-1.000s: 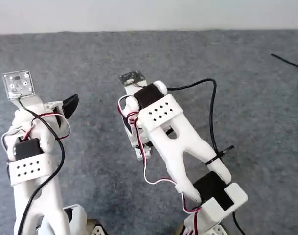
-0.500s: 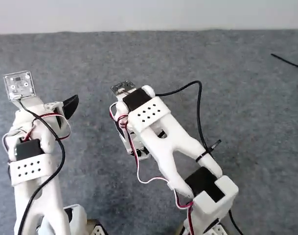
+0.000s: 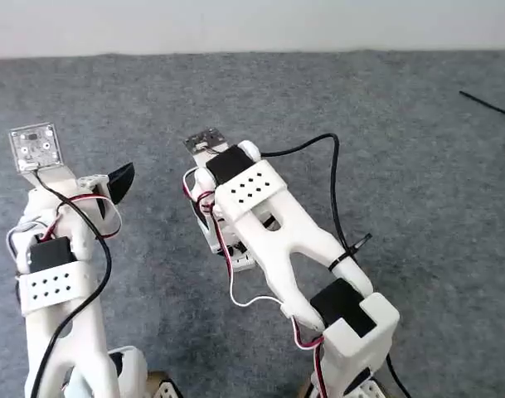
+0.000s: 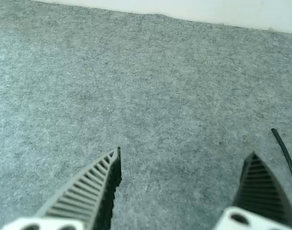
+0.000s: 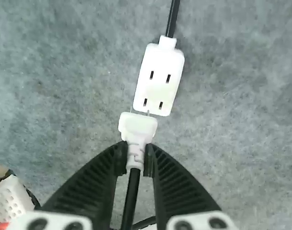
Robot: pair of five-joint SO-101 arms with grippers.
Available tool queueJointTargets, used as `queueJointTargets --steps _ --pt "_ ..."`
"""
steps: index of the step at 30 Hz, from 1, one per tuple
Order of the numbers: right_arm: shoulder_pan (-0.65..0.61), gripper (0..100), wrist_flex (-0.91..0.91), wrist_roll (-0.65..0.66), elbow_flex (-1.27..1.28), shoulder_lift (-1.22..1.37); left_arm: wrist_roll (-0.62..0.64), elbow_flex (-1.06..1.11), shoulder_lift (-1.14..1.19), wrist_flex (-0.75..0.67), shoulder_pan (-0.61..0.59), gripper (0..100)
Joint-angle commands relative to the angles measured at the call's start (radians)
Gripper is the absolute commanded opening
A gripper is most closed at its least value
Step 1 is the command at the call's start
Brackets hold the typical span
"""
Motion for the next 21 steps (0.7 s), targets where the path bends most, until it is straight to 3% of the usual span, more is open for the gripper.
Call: queueJointTargets --steps 1,21 --pt "0.01 0.8 -0.01 0.017 -0.063 -0.008 0.005 -0.013 -0.005 -0.029 0.0 37" --pt "0.074 0.8 -0.013 0.052 -0.133 0.13 0.003 -0.012 -0.005 -0.028 0.0 37"
